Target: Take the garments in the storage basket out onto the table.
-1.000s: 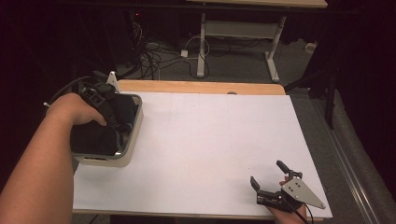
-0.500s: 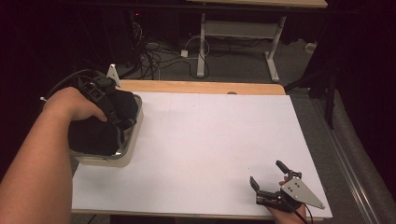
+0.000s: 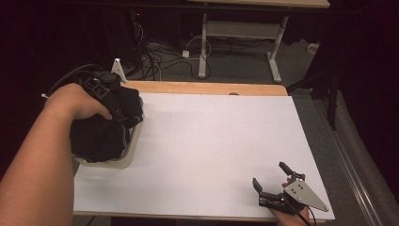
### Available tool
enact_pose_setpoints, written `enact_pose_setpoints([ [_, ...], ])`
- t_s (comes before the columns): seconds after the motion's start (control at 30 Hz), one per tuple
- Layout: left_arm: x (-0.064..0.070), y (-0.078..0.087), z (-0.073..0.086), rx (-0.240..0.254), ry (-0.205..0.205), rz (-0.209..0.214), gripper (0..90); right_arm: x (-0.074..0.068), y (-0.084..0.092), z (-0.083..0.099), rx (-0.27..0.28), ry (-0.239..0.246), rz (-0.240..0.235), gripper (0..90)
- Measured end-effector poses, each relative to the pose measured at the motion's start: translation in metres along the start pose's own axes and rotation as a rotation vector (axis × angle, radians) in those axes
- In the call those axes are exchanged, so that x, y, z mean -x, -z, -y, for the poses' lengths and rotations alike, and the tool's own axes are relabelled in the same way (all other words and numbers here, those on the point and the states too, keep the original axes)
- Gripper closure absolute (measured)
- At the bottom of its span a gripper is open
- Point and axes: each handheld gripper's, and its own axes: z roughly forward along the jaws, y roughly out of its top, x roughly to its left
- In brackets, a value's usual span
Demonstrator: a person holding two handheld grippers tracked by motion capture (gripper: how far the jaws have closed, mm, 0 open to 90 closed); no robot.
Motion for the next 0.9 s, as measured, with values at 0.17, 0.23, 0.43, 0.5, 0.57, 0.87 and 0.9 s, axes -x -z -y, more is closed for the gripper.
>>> enact_pose_setpoints([
  [0.17,0.011,0.005,-0.004,0.011,-0.016,-0.006,54.5,-0.001,0.0,0.0,-0.001,0.001,0.001,0.1],
  [0.23,0.014,0.005,-0.005,0.008,-0.021,-0.007,54.5,-0.001,0.0,0.0,-0.001,0.0,0.002,0.1],
  [0.43,0.035,0.013,-0.017,0.021,-0.061,-0.02,54.4,0.0,0.0,0.0,-0.001,-0.004,0.003,0.2],
  [0.5,0.039,0.015,-0.018,0.022,-0.066,-0.023,54.4,0.0,0.001,0.0,-0.001,-0.005,0.004,0.1],
  [0.57,0.044,0.017,-0.021,0.026,-0.074,-0.024,54.4,0.0,0.001,0.0,-0.001,-0.005,0.004,0.1],
  [0.87,0.067,0.013,-0.034,0.039,-0.119,-0.009,54.2,0.0,0.001,0.0,0.0,-0.007,0.004,0.2],
  [0.9,0.07,0.012,-0.036,0.042,-0.123,-0.007,54.2,0.0,0.001,0.0,0.0,-0.007,0.004,0.1],
])
